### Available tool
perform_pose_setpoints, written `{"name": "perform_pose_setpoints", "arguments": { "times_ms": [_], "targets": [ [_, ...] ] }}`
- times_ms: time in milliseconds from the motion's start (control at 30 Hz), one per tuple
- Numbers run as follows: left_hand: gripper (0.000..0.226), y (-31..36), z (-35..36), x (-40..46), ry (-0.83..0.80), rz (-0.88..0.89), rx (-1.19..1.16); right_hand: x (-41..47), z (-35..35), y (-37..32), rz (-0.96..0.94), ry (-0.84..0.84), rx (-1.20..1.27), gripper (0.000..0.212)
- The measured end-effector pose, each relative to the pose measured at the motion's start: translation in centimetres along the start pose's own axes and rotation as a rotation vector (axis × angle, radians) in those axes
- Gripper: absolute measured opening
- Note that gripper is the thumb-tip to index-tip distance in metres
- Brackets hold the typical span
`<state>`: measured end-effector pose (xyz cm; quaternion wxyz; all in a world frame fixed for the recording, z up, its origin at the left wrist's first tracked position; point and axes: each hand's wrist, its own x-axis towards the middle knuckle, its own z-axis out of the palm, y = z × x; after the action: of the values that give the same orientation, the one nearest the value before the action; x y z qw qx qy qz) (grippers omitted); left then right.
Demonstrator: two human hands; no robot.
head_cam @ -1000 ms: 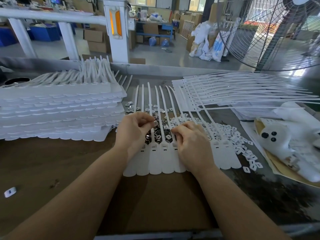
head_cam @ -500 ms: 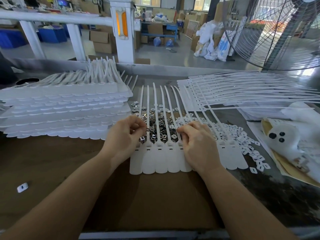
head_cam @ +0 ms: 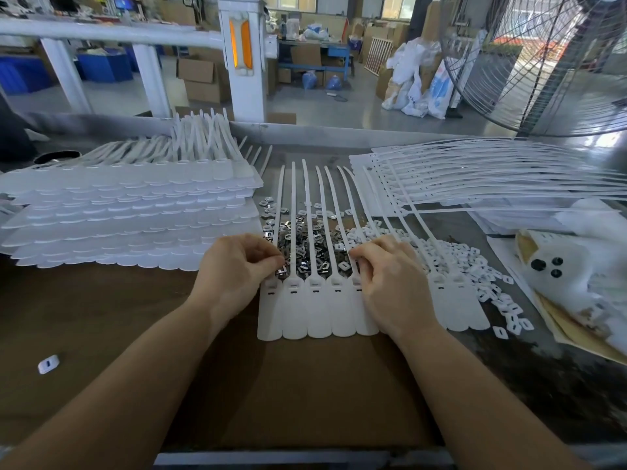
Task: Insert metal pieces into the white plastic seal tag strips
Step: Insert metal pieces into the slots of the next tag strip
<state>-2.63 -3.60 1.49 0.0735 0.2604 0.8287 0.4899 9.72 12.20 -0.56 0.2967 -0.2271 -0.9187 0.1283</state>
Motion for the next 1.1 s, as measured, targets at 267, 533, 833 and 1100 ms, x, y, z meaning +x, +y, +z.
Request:
{"name": "perform_pose_setpoints", "arguments": {
  "times_ms": [267,533,833,1100],
  "targets": [
    [0.016,0.9,0.7,1.3,-0.085,0.144,0.346,0.0,0.0,0.0,-0.007,0.010,0.003,0.019],
    [0.015,0.9,1.3,1.8,-0.036,0.173,0.461,0.1,0.1,0.0,-0.009,0.008,-0.001,0.019],
    [0.008,1.3,1.9,2.0,0.048,0.154,0.338,0.0,0.0,0.0,-0.008,0.004,-0.005,0.020],
    [0.022,2.5,2.6,3.3,-0.117,0.215,0.517,0.0,-0.1,0.0,-0.009,-0.010,0.003,0.022]
  ]
}}
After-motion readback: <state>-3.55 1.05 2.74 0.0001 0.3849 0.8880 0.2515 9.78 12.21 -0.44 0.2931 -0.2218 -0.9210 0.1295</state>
